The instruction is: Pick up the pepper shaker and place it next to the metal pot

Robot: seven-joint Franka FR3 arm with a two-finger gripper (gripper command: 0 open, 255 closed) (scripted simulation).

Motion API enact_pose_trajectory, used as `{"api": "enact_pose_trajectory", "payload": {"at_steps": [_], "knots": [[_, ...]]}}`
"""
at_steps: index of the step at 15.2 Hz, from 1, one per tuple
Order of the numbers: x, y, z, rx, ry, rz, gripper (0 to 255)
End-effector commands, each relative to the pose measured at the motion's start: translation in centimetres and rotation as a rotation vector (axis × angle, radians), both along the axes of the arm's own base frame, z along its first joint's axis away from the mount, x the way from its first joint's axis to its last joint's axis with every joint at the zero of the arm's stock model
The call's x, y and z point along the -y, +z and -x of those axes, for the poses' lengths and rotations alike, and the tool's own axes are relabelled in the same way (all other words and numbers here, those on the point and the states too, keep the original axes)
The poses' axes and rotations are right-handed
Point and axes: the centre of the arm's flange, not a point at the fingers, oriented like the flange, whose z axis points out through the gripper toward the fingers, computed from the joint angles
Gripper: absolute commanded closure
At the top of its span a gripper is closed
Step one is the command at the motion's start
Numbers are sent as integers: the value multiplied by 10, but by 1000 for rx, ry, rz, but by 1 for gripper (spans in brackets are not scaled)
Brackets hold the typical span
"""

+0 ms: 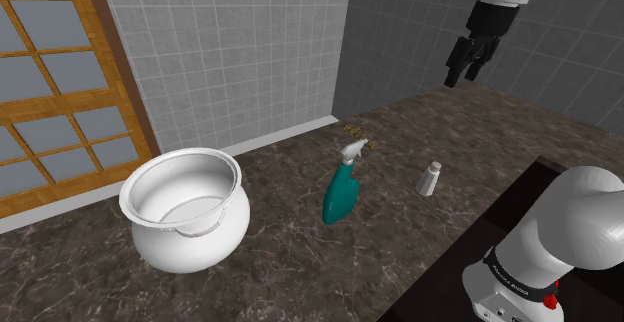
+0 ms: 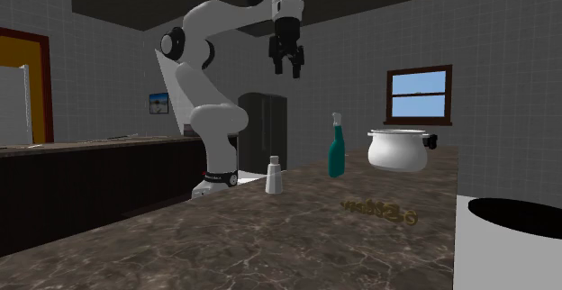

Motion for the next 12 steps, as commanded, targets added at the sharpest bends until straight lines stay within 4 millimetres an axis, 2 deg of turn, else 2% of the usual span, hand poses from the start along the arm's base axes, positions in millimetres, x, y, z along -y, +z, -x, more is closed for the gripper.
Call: {"api": "enact_pose_trajectory", "payload": {"at_steps": [1,12], "knots": [[0,0,0,0,0,0,0],[1,-143,26,3,-55,66,0]]}}
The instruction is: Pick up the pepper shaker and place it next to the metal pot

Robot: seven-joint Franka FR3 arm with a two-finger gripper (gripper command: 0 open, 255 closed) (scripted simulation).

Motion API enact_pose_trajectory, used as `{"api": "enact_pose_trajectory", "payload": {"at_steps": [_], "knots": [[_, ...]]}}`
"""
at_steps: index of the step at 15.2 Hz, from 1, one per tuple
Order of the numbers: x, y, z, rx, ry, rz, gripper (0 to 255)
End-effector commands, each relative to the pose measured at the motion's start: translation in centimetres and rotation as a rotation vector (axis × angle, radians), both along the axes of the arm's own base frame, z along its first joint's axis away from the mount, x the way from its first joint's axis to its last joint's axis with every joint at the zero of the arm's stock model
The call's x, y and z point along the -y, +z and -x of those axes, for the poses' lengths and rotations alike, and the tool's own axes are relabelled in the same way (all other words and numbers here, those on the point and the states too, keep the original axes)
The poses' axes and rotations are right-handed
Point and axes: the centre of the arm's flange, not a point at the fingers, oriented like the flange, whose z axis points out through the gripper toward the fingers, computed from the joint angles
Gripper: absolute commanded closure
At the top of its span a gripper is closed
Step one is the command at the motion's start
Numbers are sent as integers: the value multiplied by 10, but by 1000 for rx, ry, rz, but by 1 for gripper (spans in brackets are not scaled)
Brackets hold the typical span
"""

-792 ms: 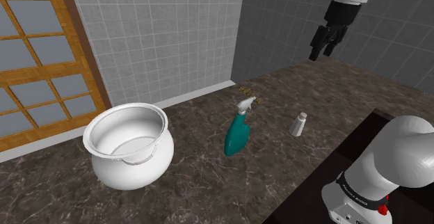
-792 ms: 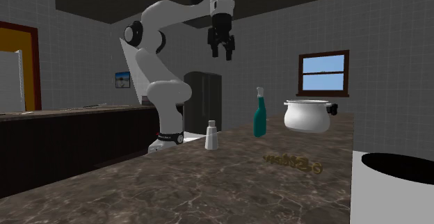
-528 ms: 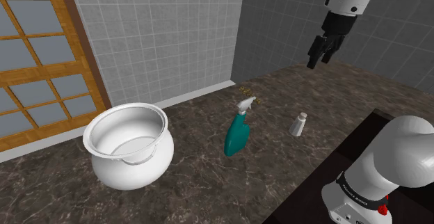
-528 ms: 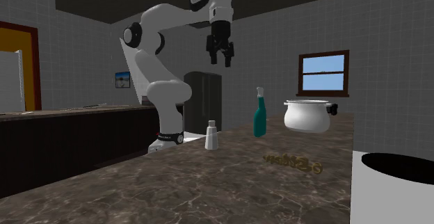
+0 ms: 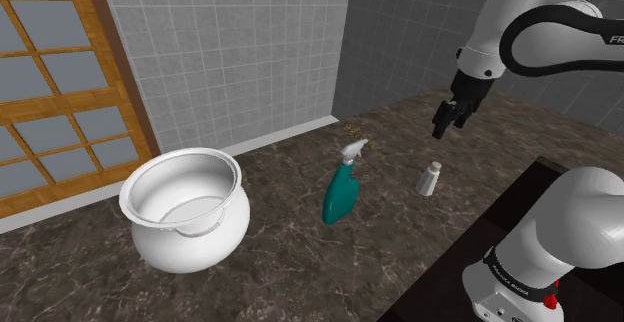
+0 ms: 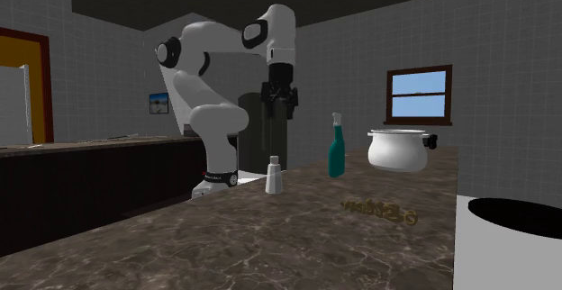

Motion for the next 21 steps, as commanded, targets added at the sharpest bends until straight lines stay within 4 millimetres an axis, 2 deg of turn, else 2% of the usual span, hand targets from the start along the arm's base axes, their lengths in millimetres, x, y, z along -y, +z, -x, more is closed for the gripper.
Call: {"api": "enact_pose_trajectory", "payload": {"at_steps": [1,6,14,21], "knots": [[2,-27,7,2,-10,12,0],[5,-91,19,3,-35,42,0],[10,-135,18,3,-36,44,0],[10,-135,18,3,-36,44,0]]}}
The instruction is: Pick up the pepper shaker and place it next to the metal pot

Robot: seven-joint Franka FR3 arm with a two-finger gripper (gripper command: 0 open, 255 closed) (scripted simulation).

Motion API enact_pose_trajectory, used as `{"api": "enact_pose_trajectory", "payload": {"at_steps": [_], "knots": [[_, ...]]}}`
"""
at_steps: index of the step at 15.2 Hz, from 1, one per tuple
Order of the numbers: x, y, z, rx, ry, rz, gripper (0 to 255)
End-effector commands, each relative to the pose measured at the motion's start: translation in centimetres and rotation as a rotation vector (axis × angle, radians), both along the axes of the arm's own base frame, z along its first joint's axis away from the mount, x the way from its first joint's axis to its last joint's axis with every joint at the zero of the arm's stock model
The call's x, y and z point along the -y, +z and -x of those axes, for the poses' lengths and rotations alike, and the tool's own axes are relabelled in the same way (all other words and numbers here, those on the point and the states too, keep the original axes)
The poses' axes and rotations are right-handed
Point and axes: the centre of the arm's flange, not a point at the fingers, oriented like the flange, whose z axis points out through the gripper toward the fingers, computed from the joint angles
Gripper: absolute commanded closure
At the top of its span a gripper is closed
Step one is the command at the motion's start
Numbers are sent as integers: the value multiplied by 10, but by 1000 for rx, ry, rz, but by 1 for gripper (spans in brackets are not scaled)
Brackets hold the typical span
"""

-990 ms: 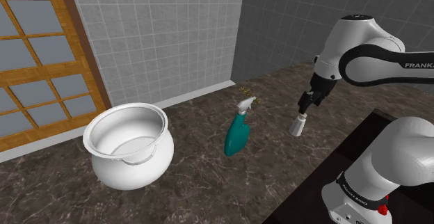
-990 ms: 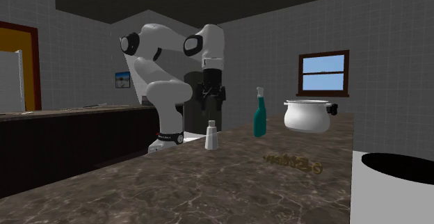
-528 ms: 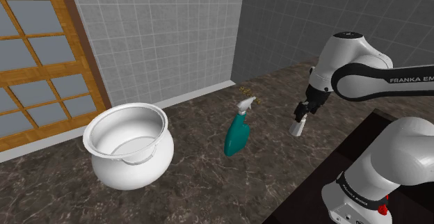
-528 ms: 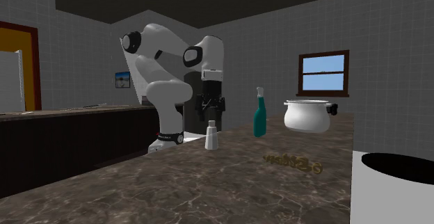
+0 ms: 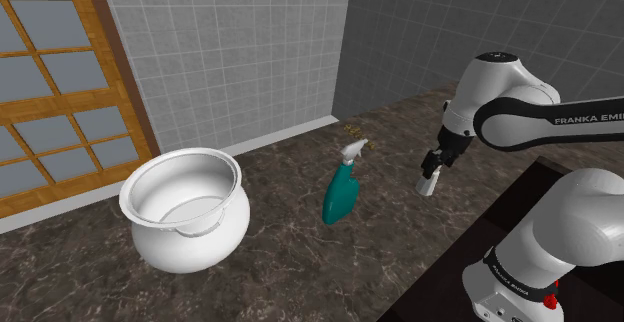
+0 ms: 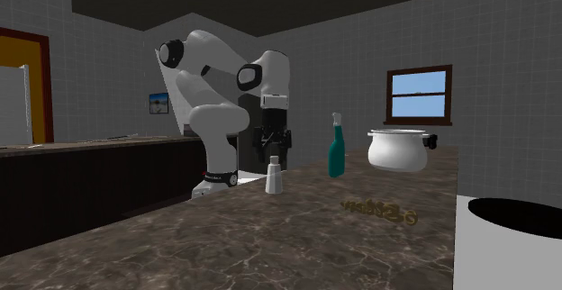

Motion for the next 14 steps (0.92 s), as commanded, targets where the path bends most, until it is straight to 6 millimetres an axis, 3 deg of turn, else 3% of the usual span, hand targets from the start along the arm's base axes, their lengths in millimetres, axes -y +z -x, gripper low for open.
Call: {"api": "enact_pose_trajectory", "payload": {"at_steps": [1,2,11,14], "knots": [[0,0,0,0,0,0,0],[0,0,0,0,0,0,255],[0,0,0,0,0,0,255],[0,16,0,0,0,0,255]]}}
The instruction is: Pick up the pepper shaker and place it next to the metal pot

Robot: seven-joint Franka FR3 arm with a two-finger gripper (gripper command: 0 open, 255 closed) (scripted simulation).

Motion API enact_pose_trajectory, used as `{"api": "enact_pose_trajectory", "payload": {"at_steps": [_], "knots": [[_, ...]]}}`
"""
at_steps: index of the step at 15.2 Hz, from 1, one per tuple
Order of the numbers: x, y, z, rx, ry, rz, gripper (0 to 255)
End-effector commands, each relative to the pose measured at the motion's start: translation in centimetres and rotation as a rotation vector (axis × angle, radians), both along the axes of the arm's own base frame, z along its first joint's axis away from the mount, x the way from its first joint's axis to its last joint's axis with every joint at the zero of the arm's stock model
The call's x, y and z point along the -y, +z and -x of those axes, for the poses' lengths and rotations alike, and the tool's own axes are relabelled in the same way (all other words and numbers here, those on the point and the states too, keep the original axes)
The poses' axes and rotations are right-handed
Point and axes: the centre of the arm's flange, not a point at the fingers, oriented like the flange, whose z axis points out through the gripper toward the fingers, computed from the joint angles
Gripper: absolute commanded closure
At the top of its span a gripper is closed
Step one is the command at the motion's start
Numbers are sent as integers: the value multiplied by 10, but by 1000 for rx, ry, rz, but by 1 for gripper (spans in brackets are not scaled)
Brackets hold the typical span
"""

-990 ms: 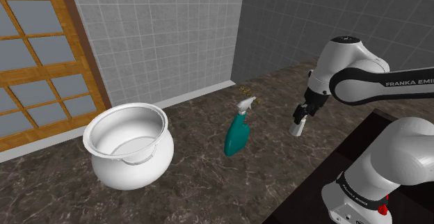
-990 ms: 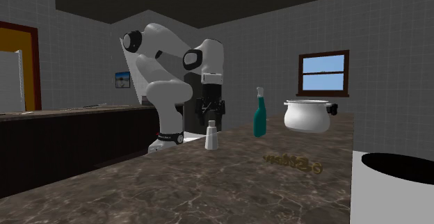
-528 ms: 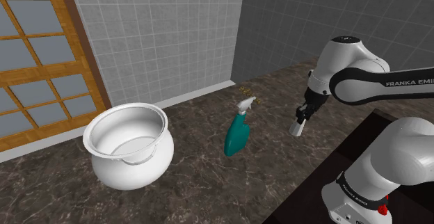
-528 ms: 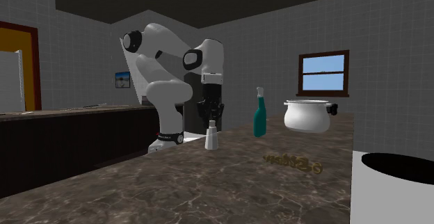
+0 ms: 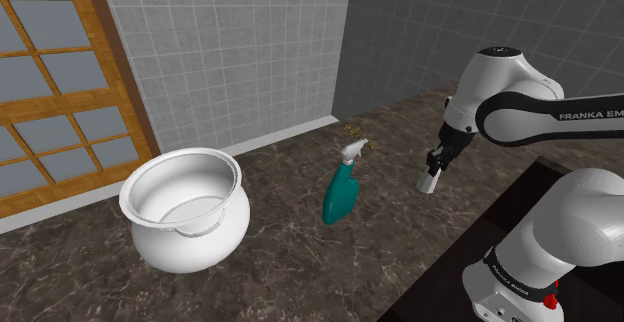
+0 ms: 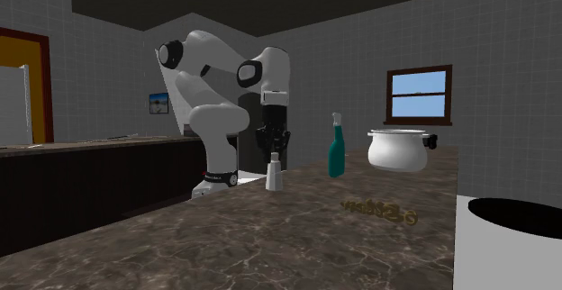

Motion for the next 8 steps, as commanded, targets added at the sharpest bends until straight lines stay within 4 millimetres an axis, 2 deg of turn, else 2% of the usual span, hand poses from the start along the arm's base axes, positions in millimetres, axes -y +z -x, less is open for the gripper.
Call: {"api": "enact_pose_trajectory", "payload": {"at_steps": [1,8], "knots": [[0,10,0,-1,0,0,255],[0,47,0,-1,0,0,255]]}}
